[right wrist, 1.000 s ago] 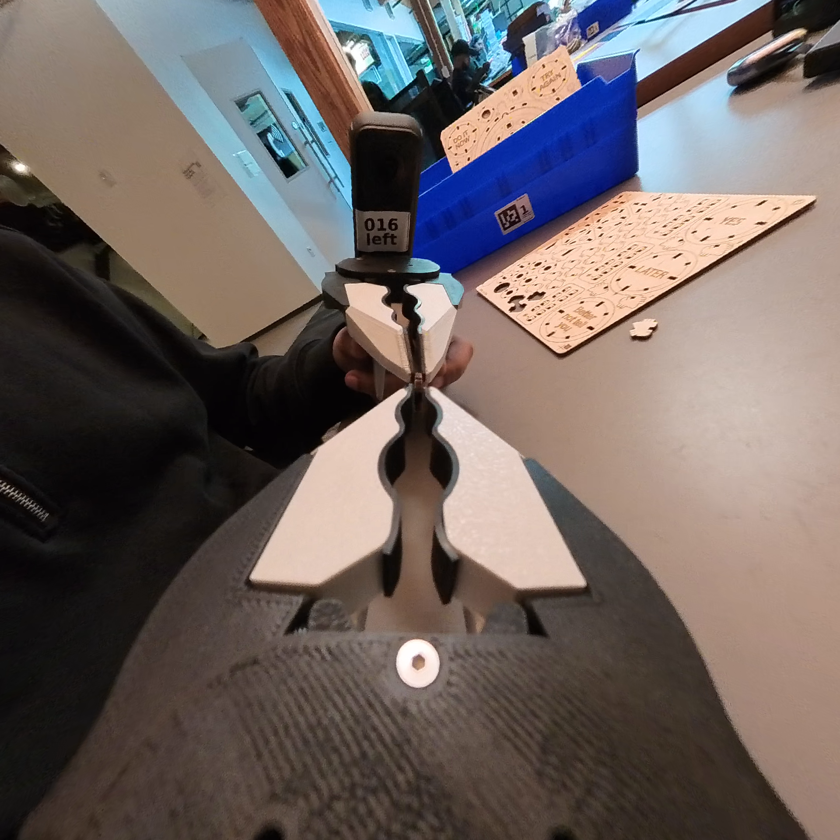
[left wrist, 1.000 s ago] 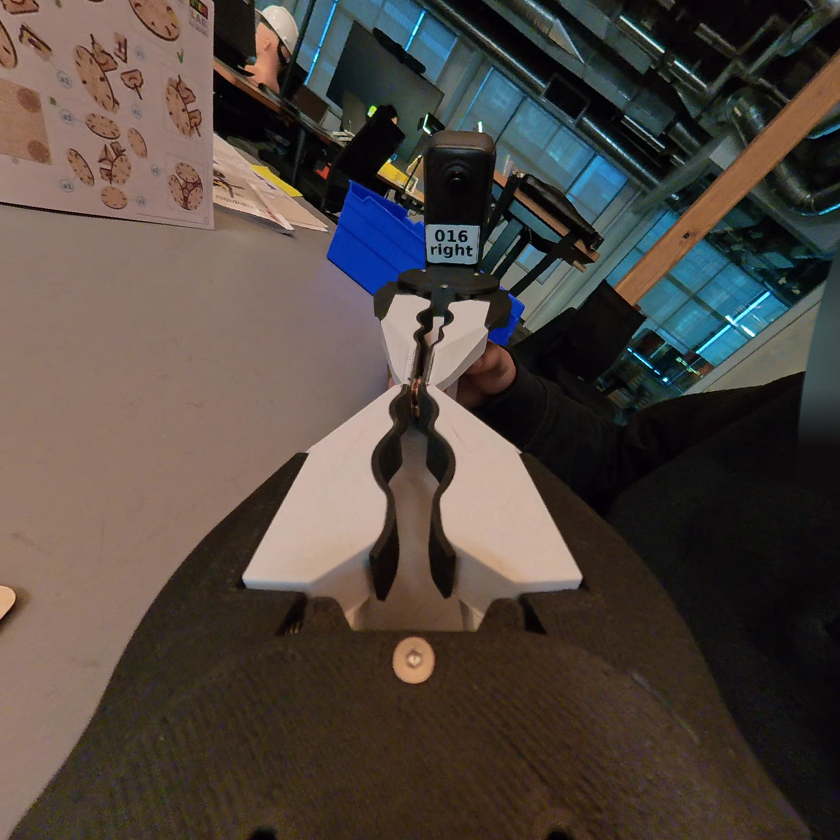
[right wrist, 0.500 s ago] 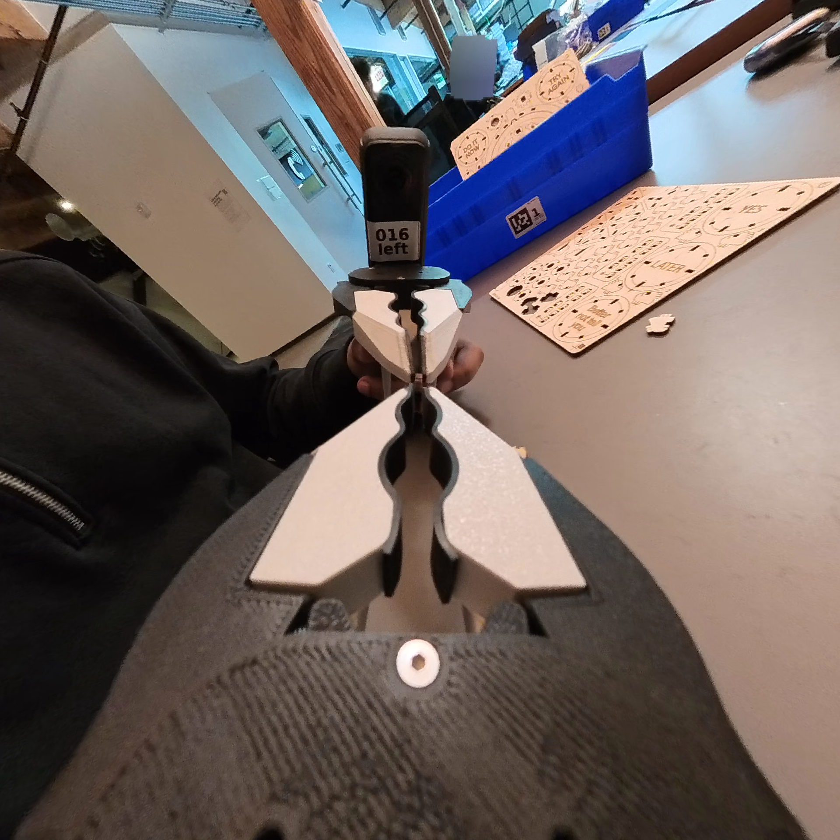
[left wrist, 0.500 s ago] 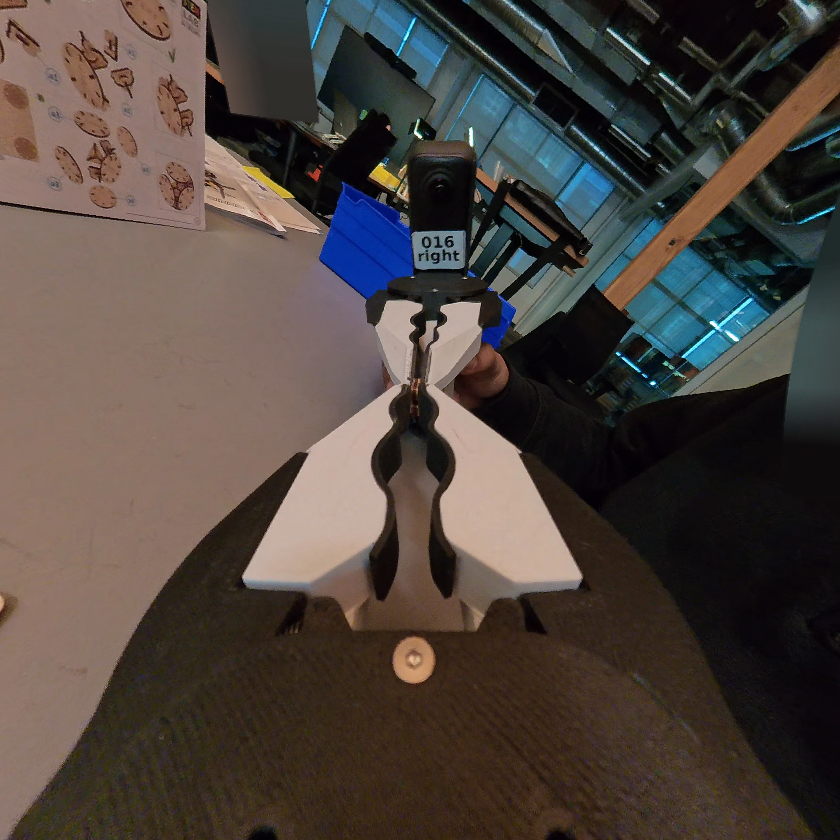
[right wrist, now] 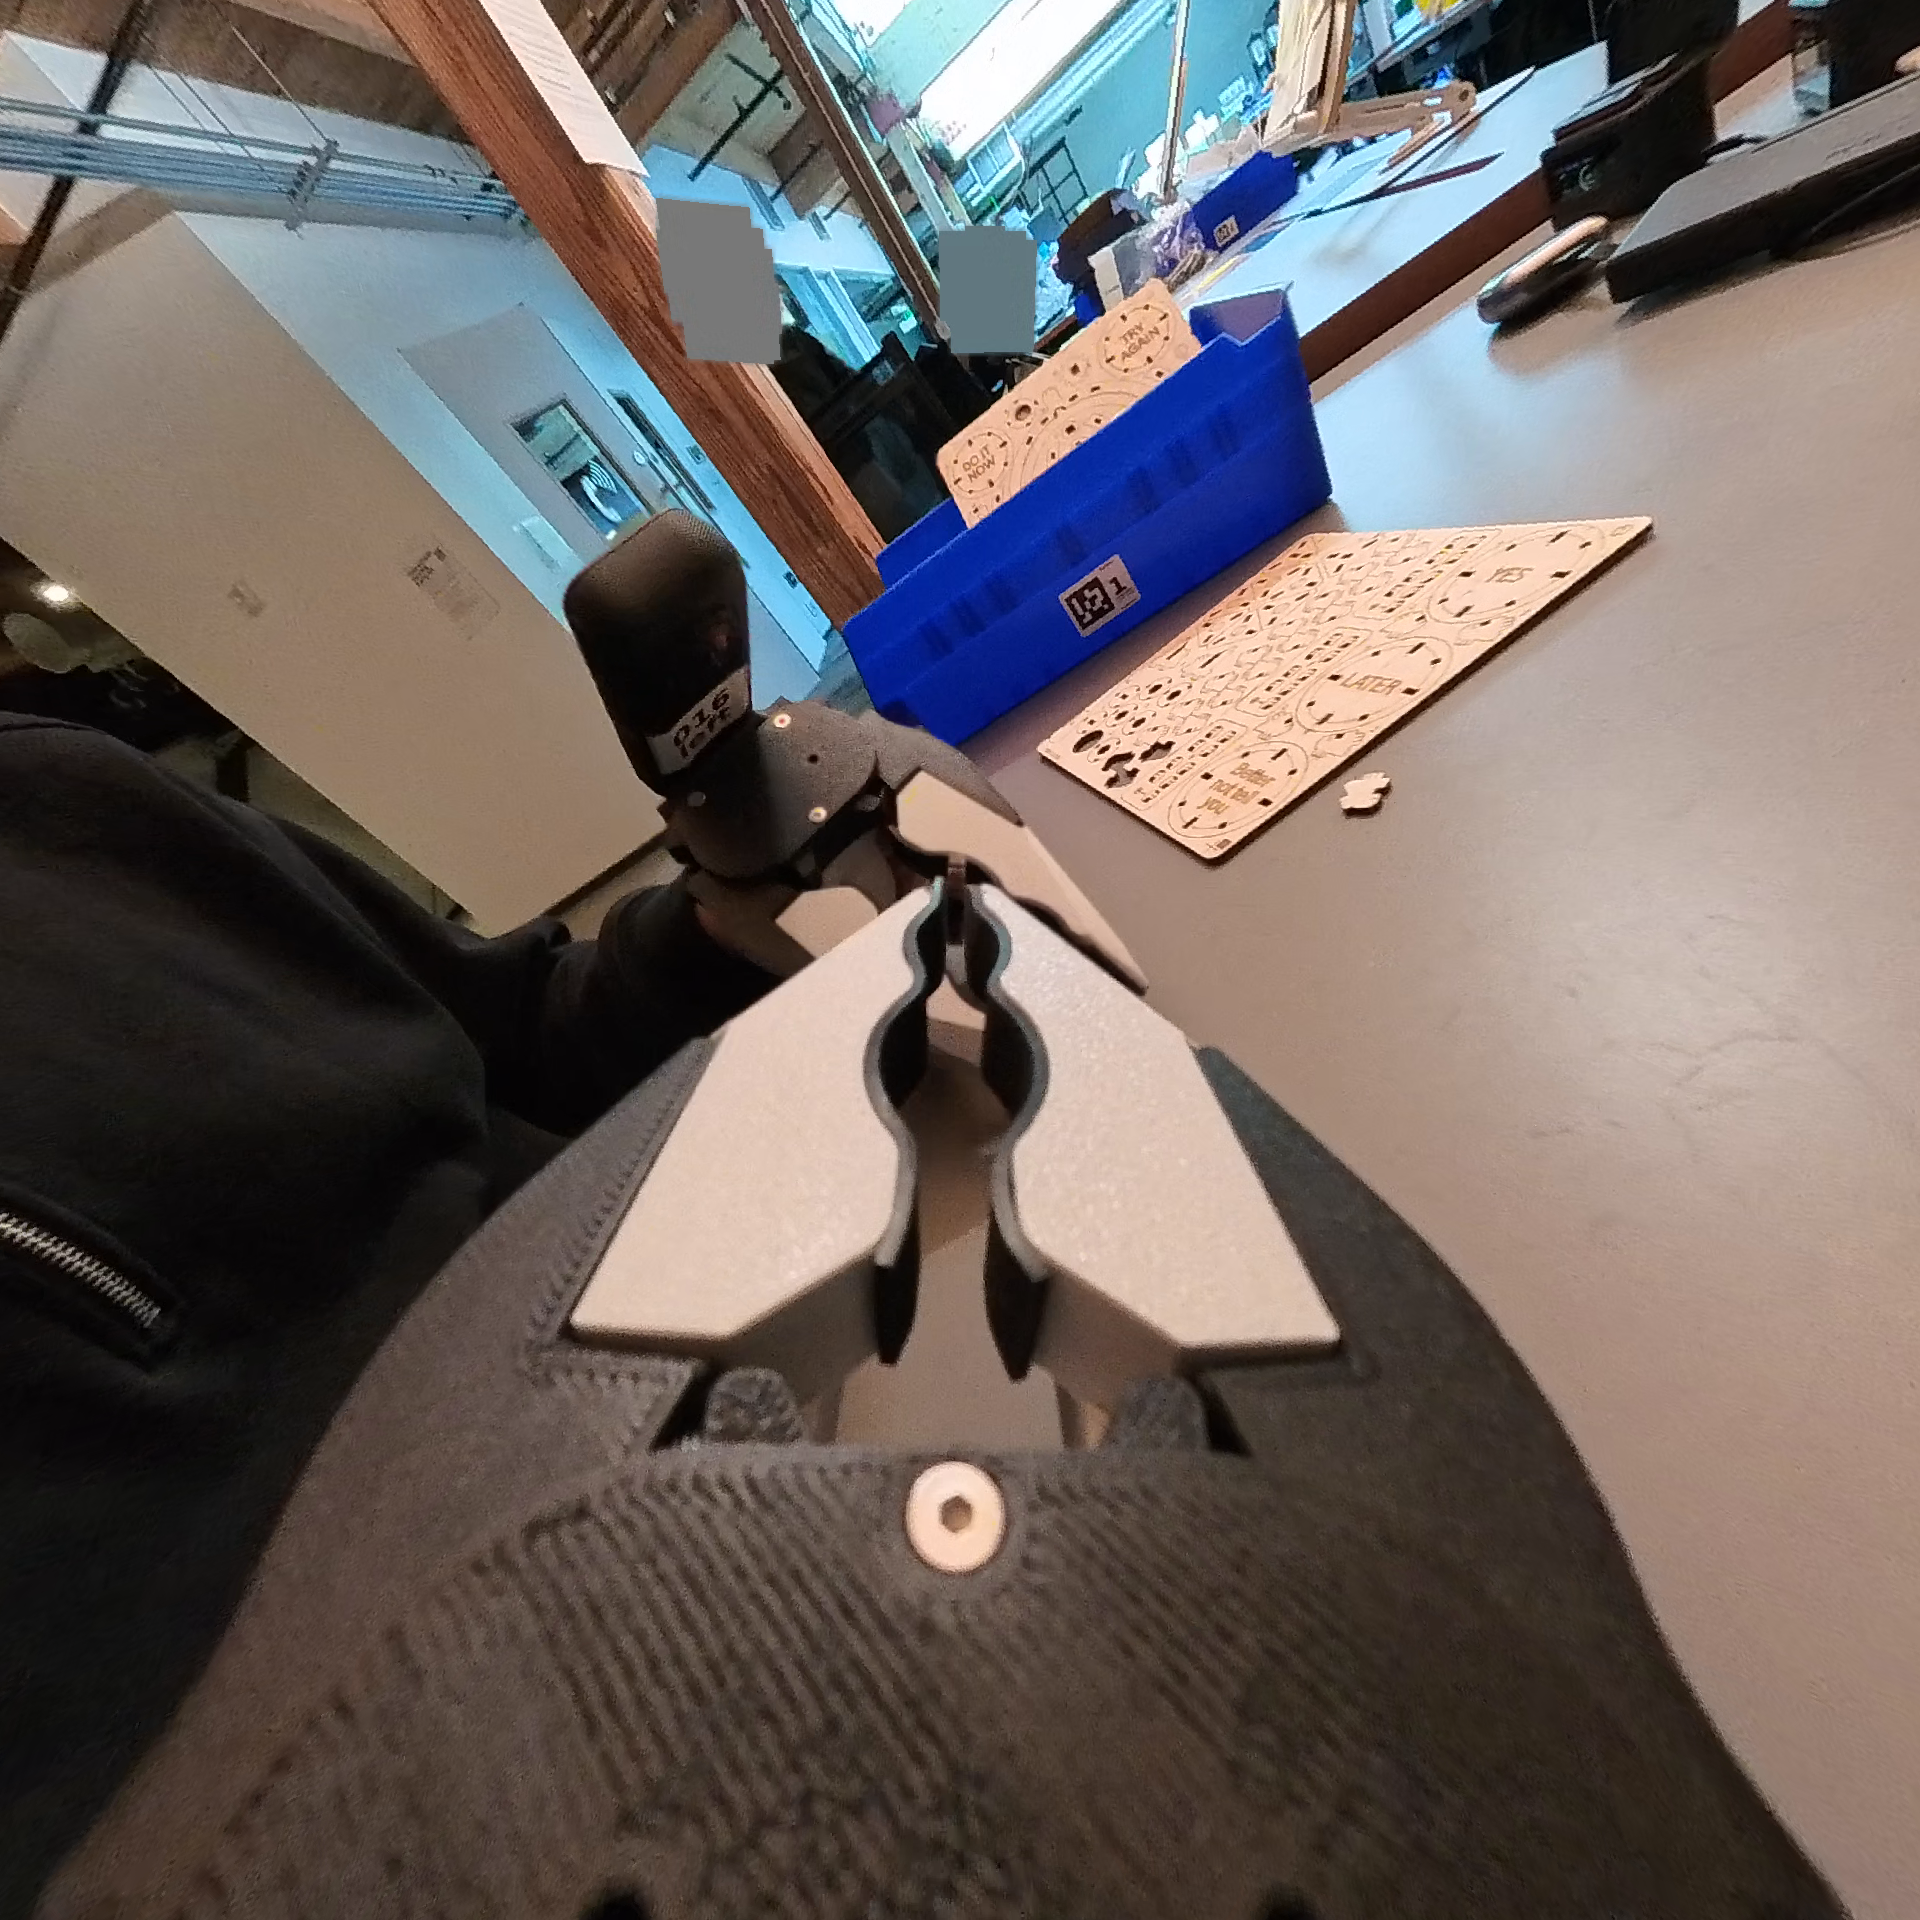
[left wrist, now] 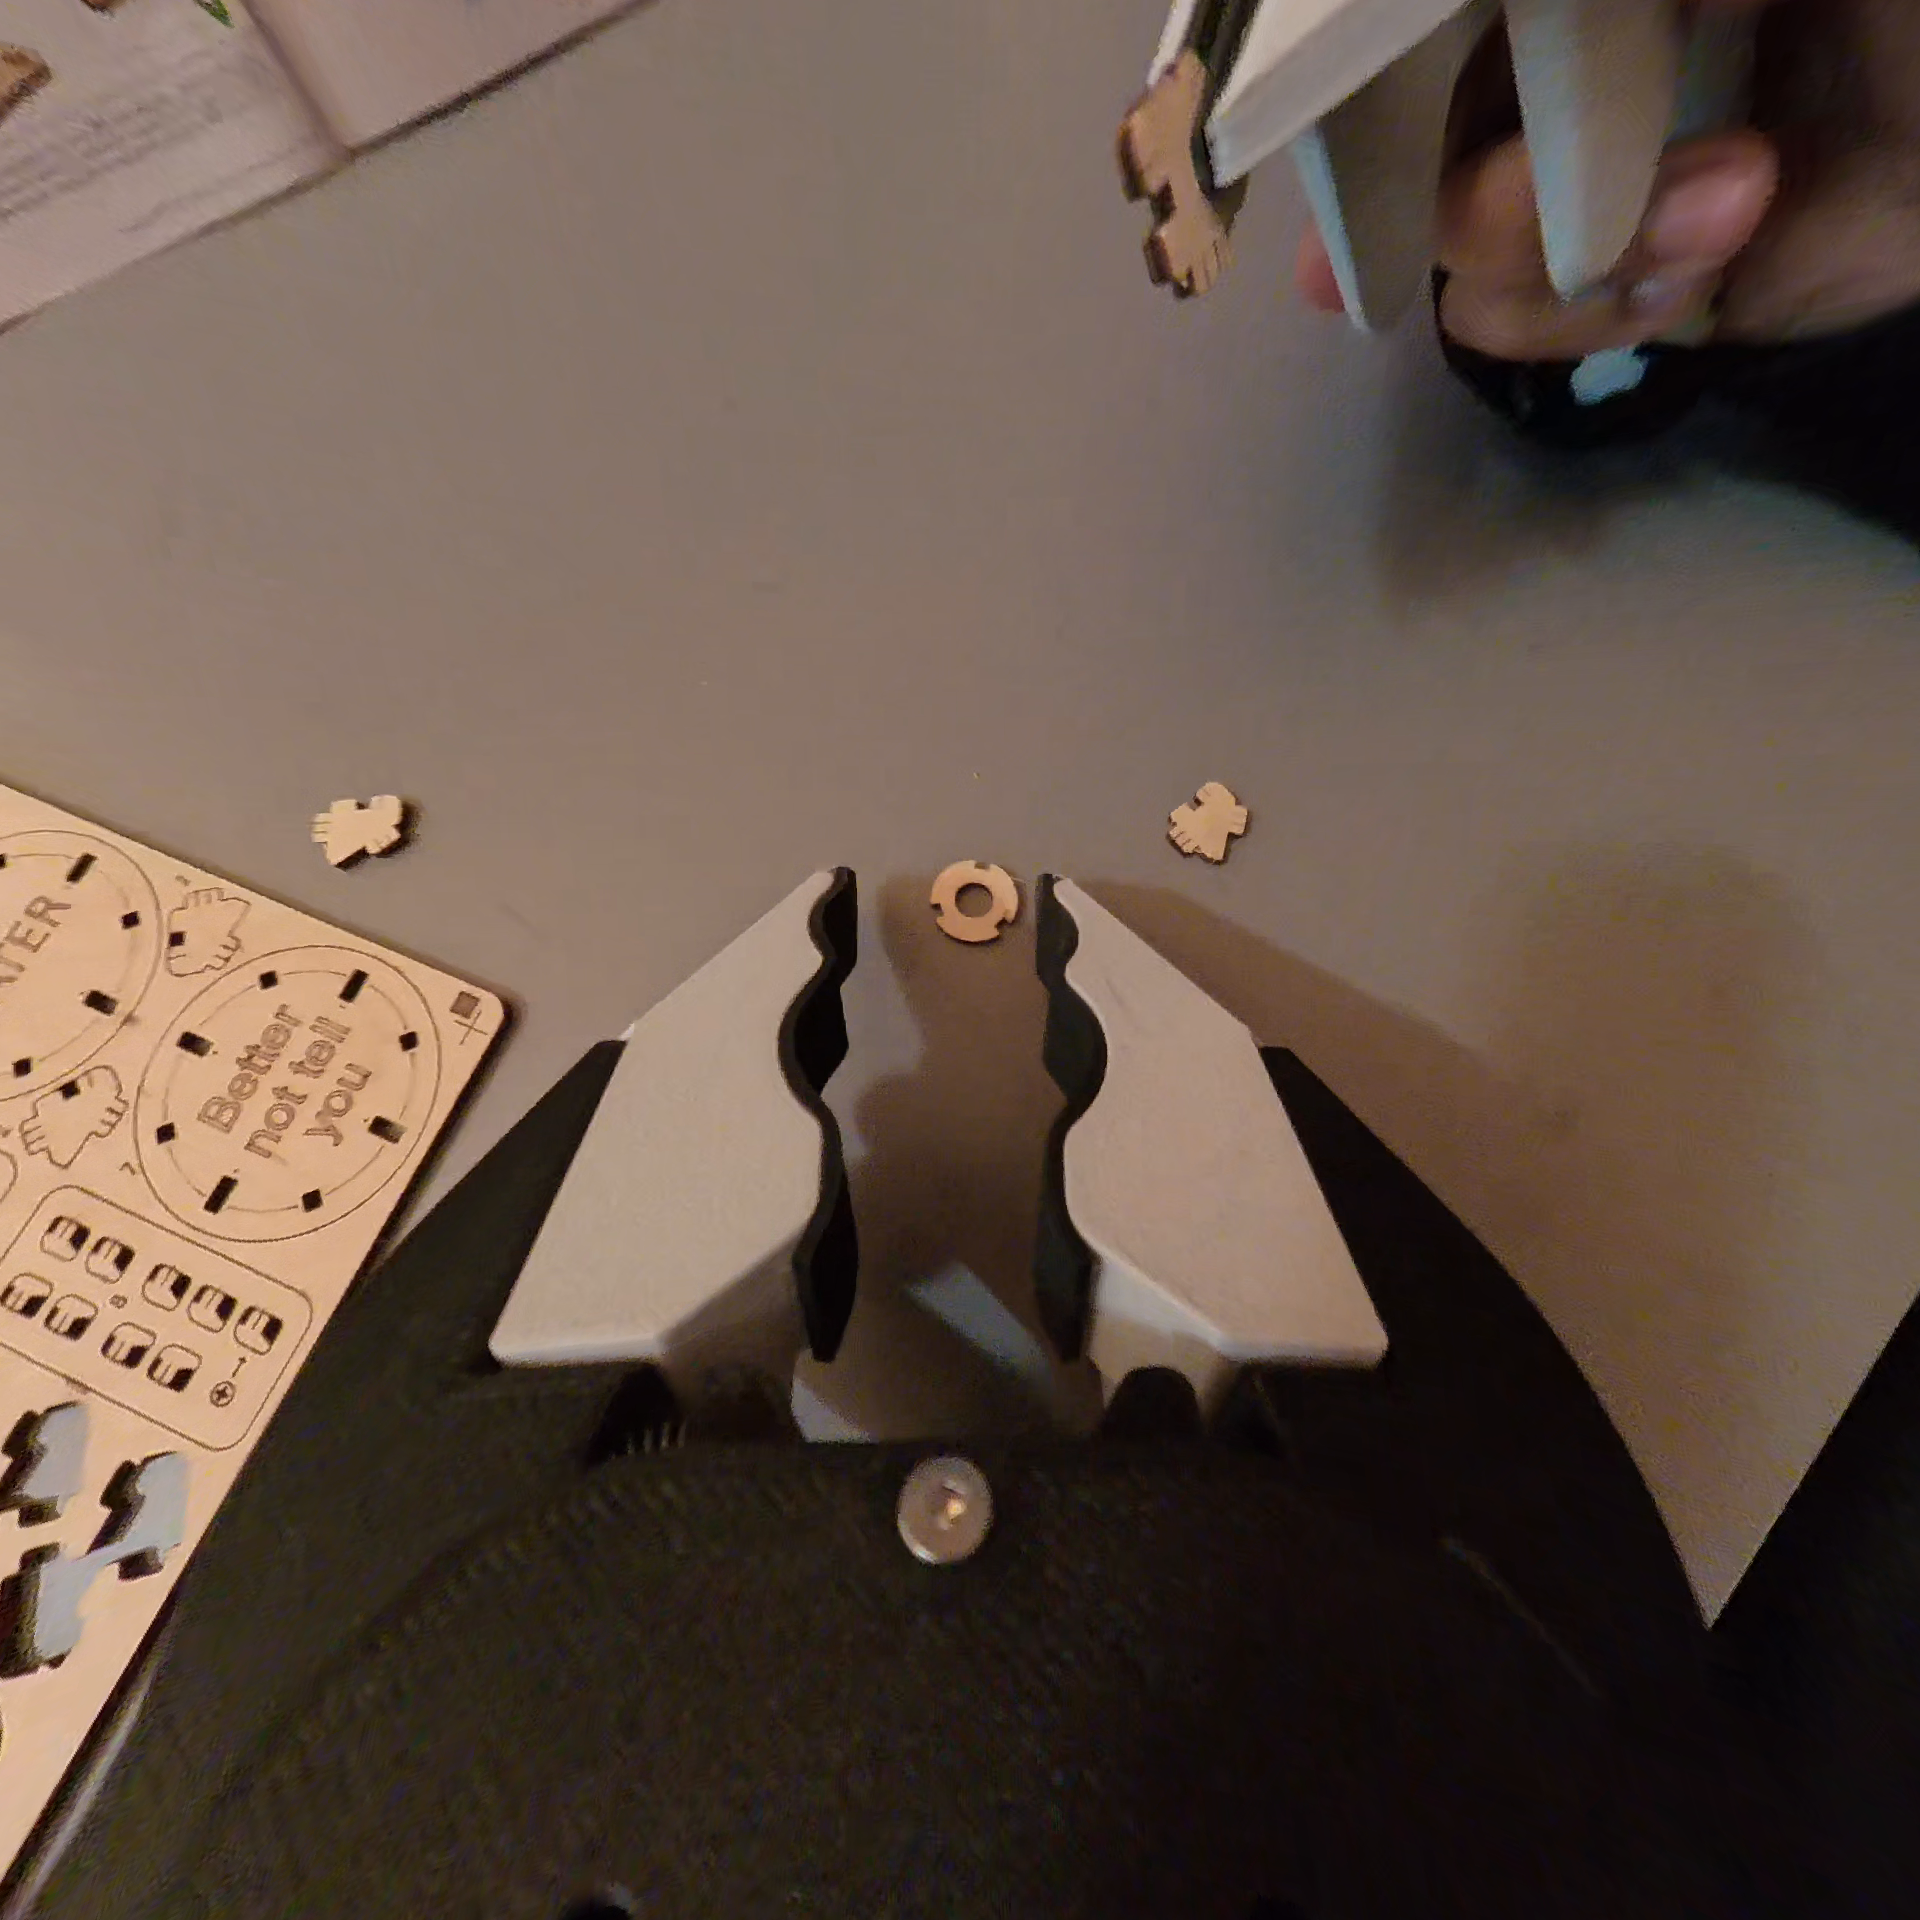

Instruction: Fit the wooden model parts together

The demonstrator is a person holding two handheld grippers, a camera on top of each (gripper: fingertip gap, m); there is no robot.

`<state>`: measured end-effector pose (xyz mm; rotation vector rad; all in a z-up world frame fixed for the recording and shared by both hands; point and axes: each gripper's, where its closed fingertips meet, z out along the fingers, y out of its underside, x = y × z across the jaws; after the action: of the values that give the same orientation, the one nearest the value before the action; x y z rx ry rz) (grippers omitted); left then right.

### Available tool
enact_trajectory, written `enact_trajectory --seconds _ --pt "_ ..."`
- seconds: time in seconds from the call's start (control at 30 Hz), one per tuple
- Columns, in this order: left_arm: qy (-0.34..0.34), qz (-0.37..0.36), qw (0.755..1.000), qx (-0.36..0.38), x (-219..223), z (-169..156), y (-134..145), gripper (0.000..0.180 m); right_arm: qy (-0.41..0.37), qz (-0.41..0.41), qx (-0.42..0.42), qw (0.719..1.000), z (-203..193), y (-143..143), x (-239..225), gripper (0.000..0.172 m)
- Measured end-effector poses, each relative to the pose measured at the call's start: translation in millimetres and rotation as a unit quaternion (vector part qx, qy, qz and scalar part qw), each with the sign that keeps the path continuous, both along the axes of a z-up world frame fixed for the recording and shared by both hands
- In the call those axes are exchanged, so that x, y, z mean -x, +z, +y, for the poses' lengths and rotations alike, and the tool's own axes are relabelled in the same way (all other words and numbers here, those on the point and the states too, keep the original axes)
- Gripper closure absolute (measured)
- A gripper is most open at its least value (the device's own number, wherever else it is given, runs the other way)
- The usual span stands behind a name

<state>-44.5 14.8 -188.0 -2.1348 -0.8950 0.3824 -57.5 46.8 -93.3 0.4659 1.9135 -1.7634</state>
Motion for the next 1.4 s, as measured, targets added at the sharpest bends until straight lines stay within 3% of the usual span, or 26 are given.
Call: enact_trajectory --seconds 0.13,0.2,0.37,0.53,0.67,0.9,1.4 --pt "-0.01 -0.021 1.0 0.016 -2.4 2.1 -8.4 0.153 -0.007 0.023 -0.03 0.999 -0.4 -6.3 0.6 0.172" --pt "-0.015 -0.023 1.0 0.014 -3.4 3.4 -8.1 0.164 -0.009 0.037 -0.046 0.998 -1.2 -9.8 0.0 0.172" --pt "-0.035 -0.03 0.999 -0.024 -6.9 7.3 -1.4 0.165 0.004 0.087 -0.088 0.992 -4.0 -21.1 -6.8 0.172" --pt "-0.099 0.019 0.992 -0.081 -18.8 17.3 22.3 0.165 0.046 0.17 -0.133 0.975 -4.0 -43.5 -23.2 0.172" --pt "-0.14 0.072 0.983 -0.093 -25.5 25.2 35.5 0.165 0.07 0.229 -0.118 0.964 -2.8 -43.3 -36.7 0.172" --pt "-0.165 0.062 0.974 -0.139 -31.6 27.4 44.9 0.165 0.075 0.237 -0.119 0.961 -2.5 -44.5 -40.2 0.172" --pt "-0.176 0.056 0.972 -0.148 -34.4 29.8 46.1 0.166 0.084 0.238 -0.112 0.961 -3.0 -42.7 -44.0 0.172"
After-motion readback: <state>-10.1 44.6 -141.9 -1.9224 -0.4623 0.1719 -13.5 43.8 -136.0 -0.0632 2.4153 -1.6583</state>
